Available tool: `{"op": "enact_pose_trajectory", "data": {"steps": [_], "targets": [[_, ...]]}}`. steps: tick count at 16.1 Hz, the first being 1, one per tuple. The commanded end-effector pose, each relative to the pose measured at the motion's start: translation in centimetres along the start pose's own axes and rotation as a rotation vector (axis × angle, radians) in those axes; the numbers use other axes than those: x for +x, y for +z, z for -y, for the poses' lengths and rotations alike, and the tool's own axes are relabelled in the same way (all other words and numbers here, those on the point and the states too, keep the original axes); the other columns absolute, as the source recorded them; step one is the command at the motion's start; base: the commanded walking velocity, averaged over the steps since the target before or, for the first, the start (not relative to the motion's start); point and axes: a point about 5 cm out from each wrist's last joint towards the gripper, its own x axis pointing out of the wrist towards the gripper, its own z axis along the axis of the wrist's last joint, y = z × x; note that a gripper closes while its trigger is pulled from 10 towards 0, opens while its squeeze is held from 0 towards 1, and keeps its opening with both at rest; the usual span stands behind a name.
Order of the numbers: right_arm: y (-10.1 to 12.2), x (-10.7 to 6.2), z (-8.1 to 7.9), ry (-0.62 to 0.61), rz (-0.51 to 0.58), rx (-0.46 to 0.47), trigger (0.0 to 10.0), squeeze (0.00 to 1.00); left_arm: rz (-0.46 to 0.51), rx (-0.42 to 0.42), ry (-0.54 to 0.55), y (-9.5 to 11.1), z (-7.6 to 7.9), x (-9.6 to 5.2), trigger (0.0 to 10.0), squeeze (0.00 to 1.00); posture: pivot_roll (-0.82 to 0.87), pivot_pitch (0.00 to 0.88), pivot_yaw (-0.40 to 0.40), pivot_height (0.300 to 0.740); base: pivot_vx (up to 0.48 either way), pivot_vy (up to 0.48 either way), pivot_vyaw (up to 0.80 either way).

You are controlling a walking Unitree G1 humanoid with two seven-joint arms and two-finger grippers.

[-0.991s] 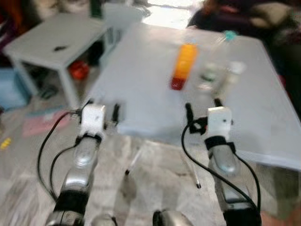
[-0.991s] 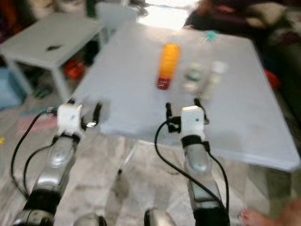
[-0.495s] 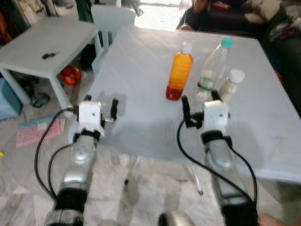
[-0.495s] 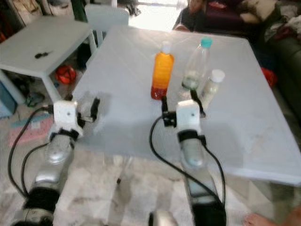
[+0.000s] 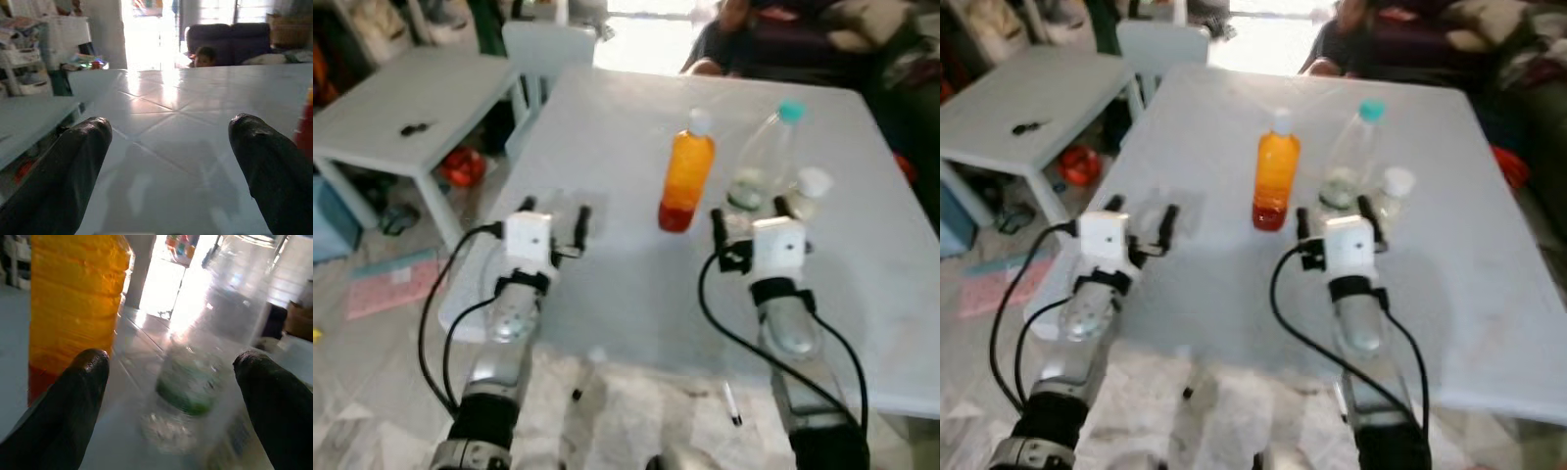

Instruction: Restocking fridge

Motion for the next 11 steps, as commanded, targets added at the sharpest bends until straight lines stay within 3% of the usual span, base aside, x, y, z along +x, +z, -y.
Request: {"op": "enact_pose_trajectory", "data": {"steps": [1,8,11], "targets": [[0.5,0.2,-0.8,0.019,0.021,0.015,10.0,0.00,-0.002,0.009,0.029,0.0,-1.1,-0.3,10.0,0.00,-0.07,0.041,-0.023,0.740,0.000,0.000,0.00],[0.9,0.1,-1.8,0.056,0.042,0.016,10.0,0.00,-0.006,0.003,0.025,0.0,-1.2,-0.6,10.0,0.00,-0.07,0.059,-0.020,0.740,0.000,0.000,0.00],[2.5,1.1,-2.5,0.089,0.102,0.018,10.0,0.00,-0.007,0.005,0.018,0.1,-1.2,-0.6,10.0,0.00,-0.07,0.070,-0.014,0.740,0.000,0.000,0.00]]}}
